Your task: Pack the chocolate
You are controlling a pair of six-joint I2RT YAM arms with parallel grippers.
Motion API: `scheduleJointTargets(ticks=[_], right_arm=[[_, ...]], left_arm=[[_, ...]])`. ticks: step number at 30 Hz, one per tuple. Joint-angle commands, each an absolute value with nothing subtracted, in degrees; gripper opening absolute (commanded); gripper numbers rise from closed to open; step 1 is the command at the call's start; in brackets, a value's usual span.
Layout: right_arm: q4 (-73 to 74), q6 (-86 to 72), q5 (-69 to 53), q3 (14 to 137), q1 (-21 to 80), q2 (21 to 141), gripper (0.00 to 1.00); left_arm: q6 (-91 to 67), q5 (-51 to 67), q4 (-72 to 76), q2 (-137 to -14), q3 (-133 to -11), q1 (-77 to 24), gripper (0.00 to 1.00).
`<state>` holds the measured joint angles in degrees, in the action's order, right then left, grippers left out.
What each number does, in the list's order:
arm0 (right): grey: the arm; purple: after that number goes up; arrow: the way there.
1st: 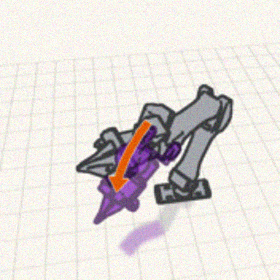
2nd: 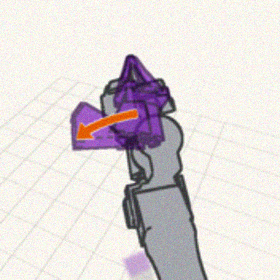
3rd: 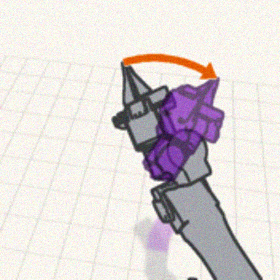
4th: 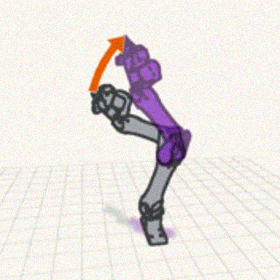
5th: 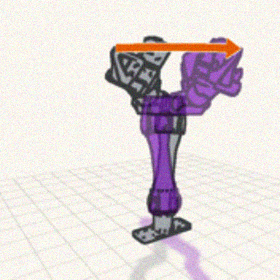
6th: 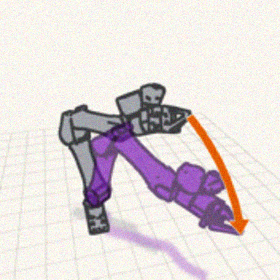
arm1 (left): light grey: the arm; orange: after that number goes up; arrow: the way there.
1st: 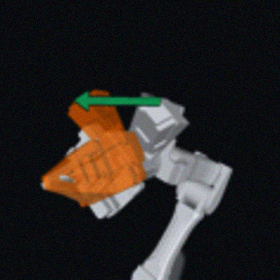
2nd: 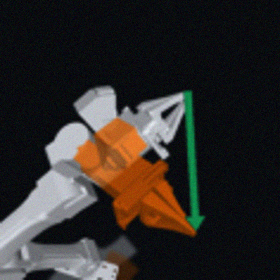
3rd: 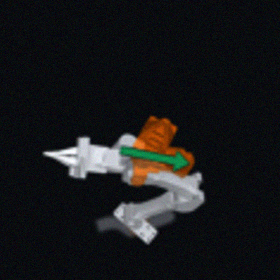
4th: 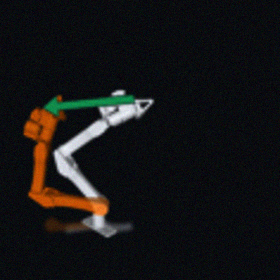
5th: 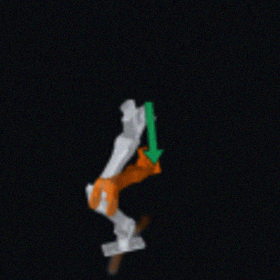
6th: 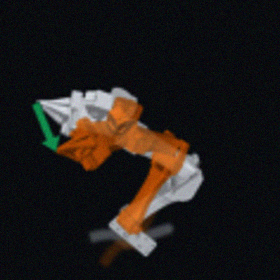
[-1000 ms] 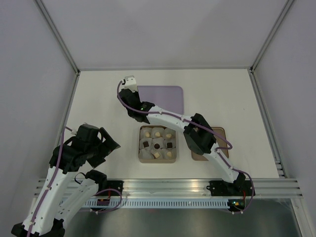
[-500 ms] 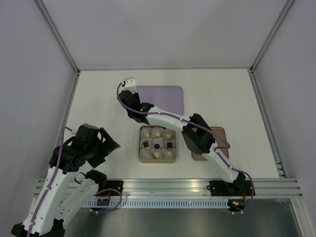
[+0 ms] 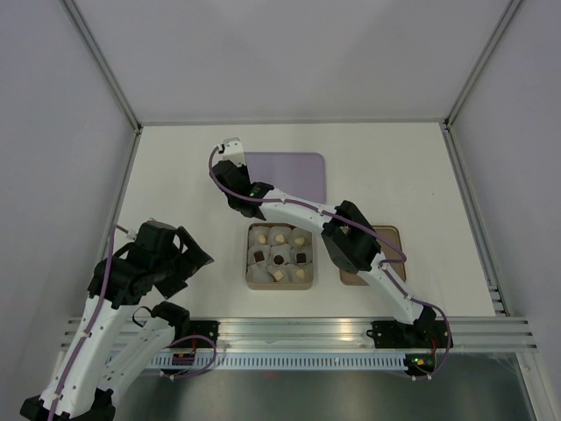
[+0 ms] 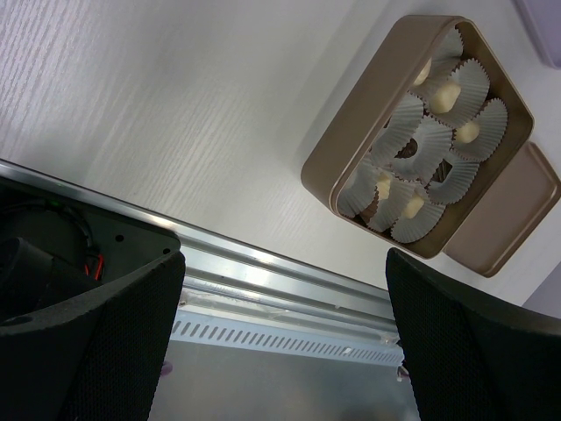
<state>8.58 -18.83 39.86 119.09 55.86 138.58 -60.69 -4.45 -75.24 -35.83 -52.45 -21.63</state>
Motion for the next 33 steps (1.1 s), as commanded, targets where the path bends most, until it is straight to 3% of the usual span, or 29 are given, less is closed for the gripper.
scheduleJointTargets(ticks=[1, 33], right_arm=[[7.21, -18.98, 39.99, 121.20, 55.72, 139.13, 0.36], [-0.71, -13.98, 37.70, 128.57, 53.88, 144.75, 0.37]], left_arm=[[-58.80, -5.18, -74.27, -35.77, -52.47, -21.80, 1.00], [-58.36, -5.71, -74.27, -35.86, -52.65, -21.80, 0.99]])
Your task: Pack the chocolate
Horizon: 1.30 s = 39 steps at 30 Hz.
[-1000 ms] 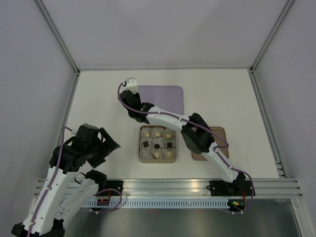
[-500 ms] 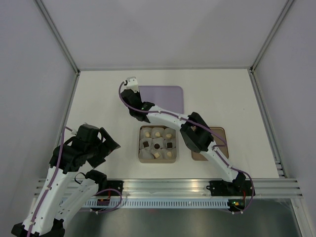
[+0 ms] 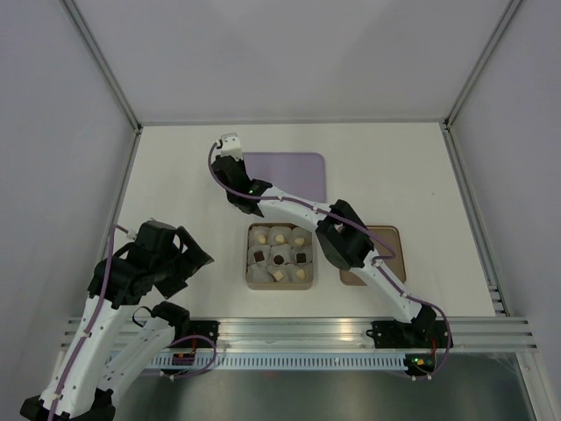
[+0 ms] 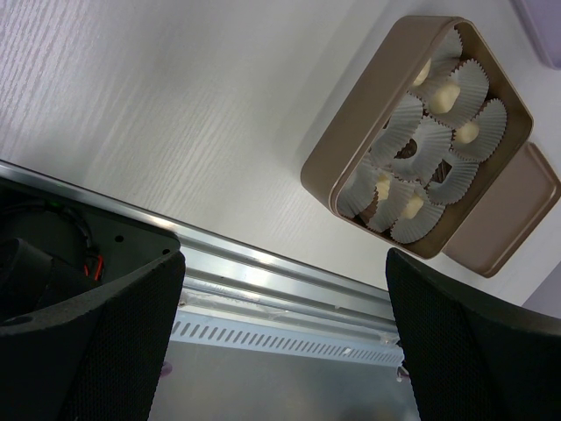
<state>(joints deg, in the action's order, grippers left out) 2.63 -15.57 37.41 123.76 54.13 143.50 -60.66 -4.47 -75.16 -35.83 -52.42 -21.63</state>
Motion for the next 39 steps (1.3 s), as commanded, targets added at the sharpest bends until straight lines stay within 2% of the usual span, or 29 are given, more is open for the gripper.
scheduleJointTargets(ticks=[1, 7, 14, 19, 23, 34, 39], right_arm=[[-0.44, -13.80, 37.71, 128.84, 53.79, 145.02, 0.37], [-0.44, -13.97, 37.79, 127.79, 53.79, 144.76, 0.36], [-0.79, -12.04, 38.94, 126.31, 53.79, 143.09, 0.25], [-0.79, -11.51, 39.20, 124.46, 53.88, 140.98, 0.23], [-5.96, -10.46, 39.55, 117.18, 53.79, 135.28, 0.19], [-3.17, -11.68, 37.10, 113.20, 53.70, 128.24, 0.19], [2.89, -16.43, 35.08, 107.15, 53.17, 118.76, 0.27]], left_arm=[[-58.36, -5.71, -74.27, -35.86, -52.65, -21.80, 1.00], [-57.83, -6.32, -74.79, -35.68, -52.73, -21.80, 1.00], [-57.57, -6.59, -74.97, -35.77, -53.00, -21.80, 1.00], [-57.92, -6.42, -74.97, -35.77, -53.17, -21.80, 0.99], [-58.53, -6.15, -74.88, -35.77, -53.17, -21.80, 0.99], [-59.85, -5.80, -74.44, -35.16, -52.38, -21.80, 1.00], [-60.47, -5.80, -74.01, -36.29, -54.31, -21.80, 0.99]])
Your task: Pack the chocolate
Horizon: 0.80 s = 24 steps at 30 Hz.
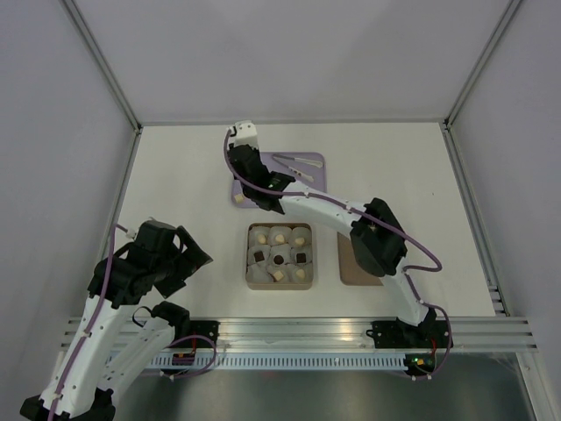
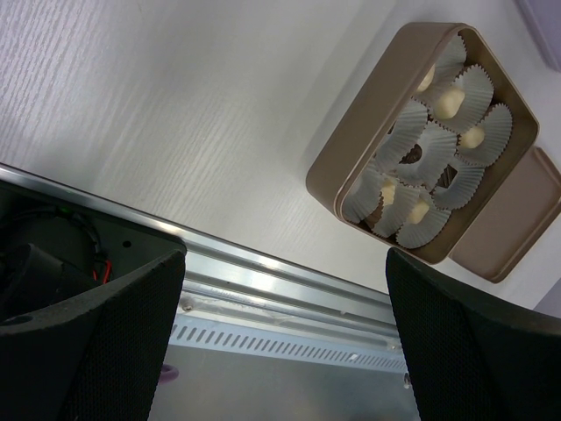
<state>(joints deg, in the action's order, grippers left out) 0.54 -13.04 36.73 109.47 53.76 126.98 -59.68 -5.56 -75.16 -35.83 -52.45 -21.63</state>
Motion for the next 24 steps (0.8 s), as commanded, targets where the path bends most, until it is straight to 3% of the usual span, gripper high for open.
scheduleJointTargets(ticks=[1, 3, 7, 11, 16, 19, 24], right_arm=[[4.29, -17.83, 33.68, 106.36, 52.56, 115.96, 0.31], [10.52, -18.72, 28.94, 105.38, 51.42, 113.74, 0.38], [24.14, -19.60, 14.71, 106.61, 44.33, 113.37, 0.69], [34.96, -16.63, 8.62, 111.16, 36.49, 117.76, 0.69], [37.69, -8.36, 0.99, 118.02, 30.24, 129.16, 0.71], [41.83, -4.84, 0.61, 126.81, 29.18, 136.73, 0.69], [37.97, -5.54, 2.81, 126.82, 28.65, 139.83, 0.65]], left_arm=[[-60.47, -5.63, -74.09, -36.47, -54.66, -21.88, 0.99], [-60.56, -5.10, -73.83, -37.17, -55.37, -21.80, 0.99], [-60.91, -3.26, -73.48, -38.14, -54.85, -21.80, 1.00], [-61.79, -2.20, -72.86, -38.67, -54.75, -21.80, 0.99], [-60.56, -2.64, -71.99, -40.60, -55.11, -21.80, 1.00], [-59.94, -2.99, -71.19, -41.75, -54.85, -21.88, 1.00], [-60.64, -3.34, -70.40, -42.63, -54.67, -21.88, 1.00]])
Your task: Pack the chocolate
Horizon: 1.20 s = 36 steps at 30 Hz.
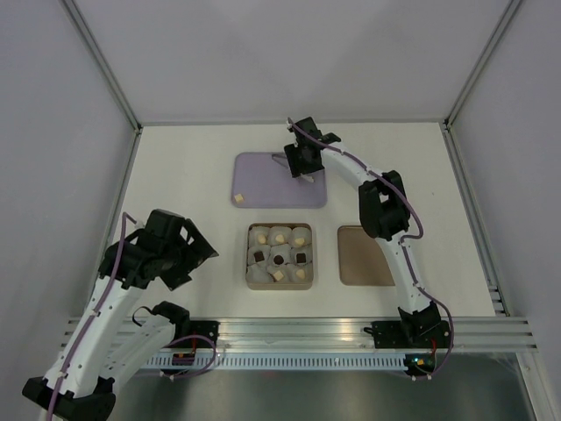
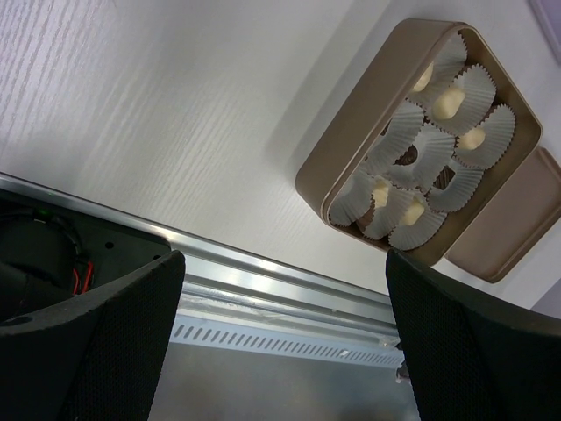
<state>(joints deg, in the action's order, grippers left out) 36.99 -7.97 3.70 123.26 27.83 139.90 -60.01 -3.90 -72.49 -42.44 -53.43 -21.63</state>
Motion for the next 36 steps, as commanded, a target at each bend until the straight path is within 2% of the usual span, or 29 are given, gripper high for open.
scheduleJointTargets(ticks=[1, 3, 6, 7, 11, 21, 24, 27, 31, 35, 36], right_arm=[[37.71, -5.89, 2.99, 126.57, 28.65, 140.53, 0.64], [37.70, -6.15, 2.55, 125.86, 28.56, 140.89, 0.60], [39.19, -7.29, 2.98, 124.81, 28.65, 140.80, 0.31], [39.98, -7.38, 4.21, 123.85, 28.74, 139.15, 0.16], [40.08, -10.35, 9.57, 119.98, 29.44, 130.54, 0.01], [51.49, -30.48, 15.19, 111.99, 28.04, 106.11, 0.00], [54.22, -35.85, 17.74, 104.61, 25.85, 101.01, 0.01], [54.67, -40.24, 18.29, 96.26, 21.47, 98.27, 0.08], [52.40, -42.63, 14.86, 90.44, 13.64, 100.80, 0.06], [51.85, -41.39, 15.38, 95.96, 11.08, 108.88, 0.08], [52.81, -41.83, 15.73, 97.80, 11.07, 112.90, 0.12]], left_arm=[[-61.08, -3.51, -70.49, -42.54, -54.49, -21.80, 1.00], [-61.52, -3.87, -70.40, -41.75, -53.97, -21.80, 1.00], [-62.84, -3.78, -70.58, -40.79, -52.74, -21.80, 1.00], [-63.80, -3.52, -70.58, -40.52, -52.39, -21.80, 1.00], [-65.65, -2.81, -70.93, -39.55, -52.47, -21.80, 1.00], [-67.06, -2.64, -73.47, -42.80, -56.33, -21.88, 1.00], [-66.62, -3.25, -74.00, -43.86, -58.35, -21.88, 1.00], [-66.97, -3.87, -74.53, -44.47, -59.85, -21.80, 1.00], [-67.67, -3.17, -75.50, -45.26, -60.29, -21.88, 1.00], [-68.64, -3.42, -76.46, -44.74, -60.73, -21.88, 0.99], [-68.99, -3.60, -77.25, -44.65, -61.08, -21.80, 1.00]])
